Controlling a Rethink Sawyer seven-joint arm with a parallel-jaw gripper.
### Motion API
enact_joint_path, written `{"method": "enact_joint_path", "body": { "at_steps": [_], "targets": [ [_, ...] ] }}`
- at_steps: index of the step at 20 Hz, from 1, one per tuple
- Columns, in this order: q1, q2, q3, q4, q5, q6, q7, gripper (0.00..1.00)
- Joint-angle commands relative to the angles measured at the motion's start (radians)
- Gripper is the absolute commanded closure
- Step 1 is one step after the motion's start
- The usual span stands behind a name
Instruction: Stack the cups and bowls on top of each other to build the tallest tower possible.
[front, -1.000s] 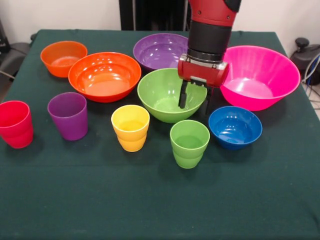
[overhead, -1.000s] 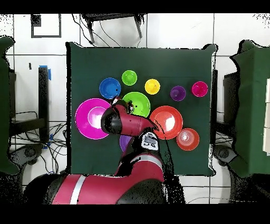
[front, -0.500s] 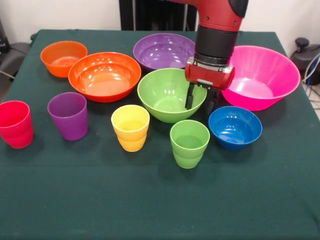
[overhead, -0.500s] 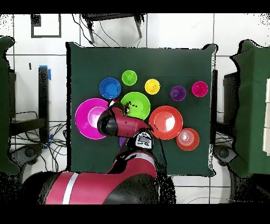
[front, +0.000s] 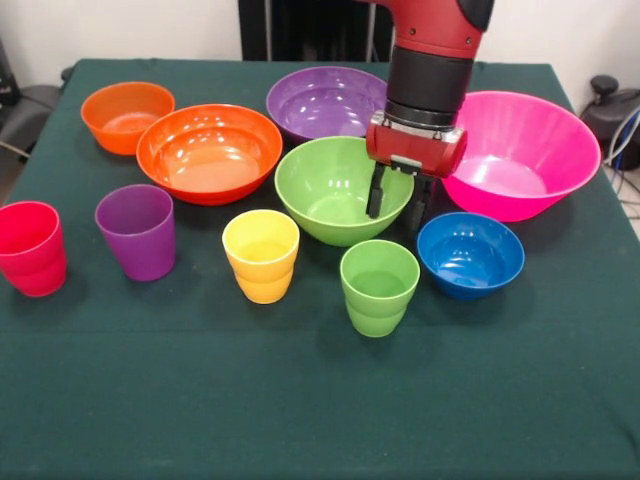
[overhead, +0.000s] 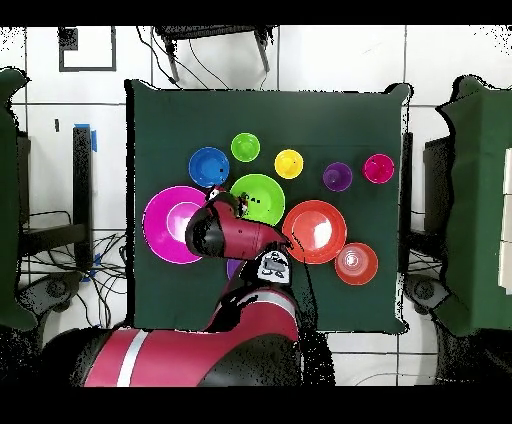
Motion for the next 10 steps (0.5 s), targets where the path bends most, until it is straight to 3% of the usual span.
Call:
{"method": "enact_joint_path", "body": {
  "at_steps": [1,10],
  "targets": [
    [0.014,-0.023,0.046,0.035,0.027,0.052,0.157,0.00],
    [0.045,-0.059,0.022,0.052,0.044,0.082,0.164,0.00]
  ]
}}
